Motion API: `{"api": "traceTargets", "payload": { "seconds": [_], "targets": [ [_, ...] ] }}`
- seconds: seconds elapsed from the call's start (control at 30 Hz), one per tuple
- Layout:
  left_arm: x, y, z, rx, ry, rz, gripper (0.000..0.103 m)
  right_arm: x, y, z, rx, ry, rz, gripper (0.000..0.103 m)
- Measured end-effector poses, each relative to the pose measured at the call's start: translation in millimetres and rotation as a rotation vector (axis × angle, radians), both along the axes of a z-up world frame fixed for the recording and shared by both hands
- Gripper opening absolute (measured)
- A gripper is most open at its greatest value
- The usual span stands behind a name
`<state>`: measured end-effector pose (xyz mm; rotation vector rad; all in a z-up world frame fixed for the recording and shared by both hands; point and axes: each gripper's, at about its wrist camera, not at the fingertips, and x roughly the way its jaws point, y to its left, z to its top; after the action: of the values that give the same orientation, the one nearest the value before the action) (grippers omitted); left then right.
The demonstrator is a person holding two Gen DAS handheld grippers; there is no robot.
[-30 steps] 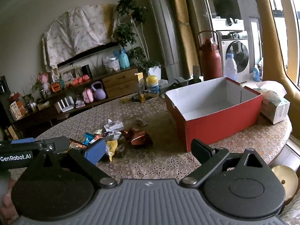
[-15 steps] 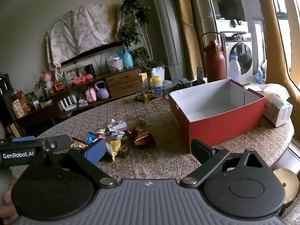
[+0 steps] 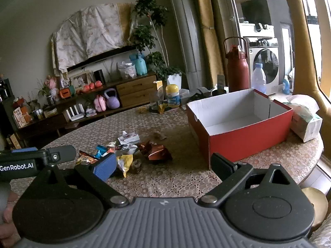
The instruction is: Organize snacks
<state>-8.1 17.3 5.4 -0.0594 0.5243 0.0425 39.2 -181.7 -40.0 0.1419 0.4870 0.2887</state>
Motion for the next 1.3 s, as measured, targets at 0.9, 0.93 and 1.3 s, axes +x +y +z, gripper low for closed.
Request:
{"api": "traceTargets", "payload": {
  "seconds": [0.9,0.93,1.3],
  "targets": [
    [-0.8,2.3,0.1,-0.008,-0.007,0.007,0.103,-10.4,10.1,4.9,-0.023,-0.098,0.011,0.098],
    [-0.8,2.5,0.0,-0.007,-0.008,0.007,0.103,-10.7,10.9,5.3,-0.025,-0.099,0.012,0.098],
    [-0.8,2.9,-0.4,-0.01,-0.008,0.004,0.103,-12.0,10.5,2.6,-0.019,-0.1,0.008,0.098]
  ]
}}
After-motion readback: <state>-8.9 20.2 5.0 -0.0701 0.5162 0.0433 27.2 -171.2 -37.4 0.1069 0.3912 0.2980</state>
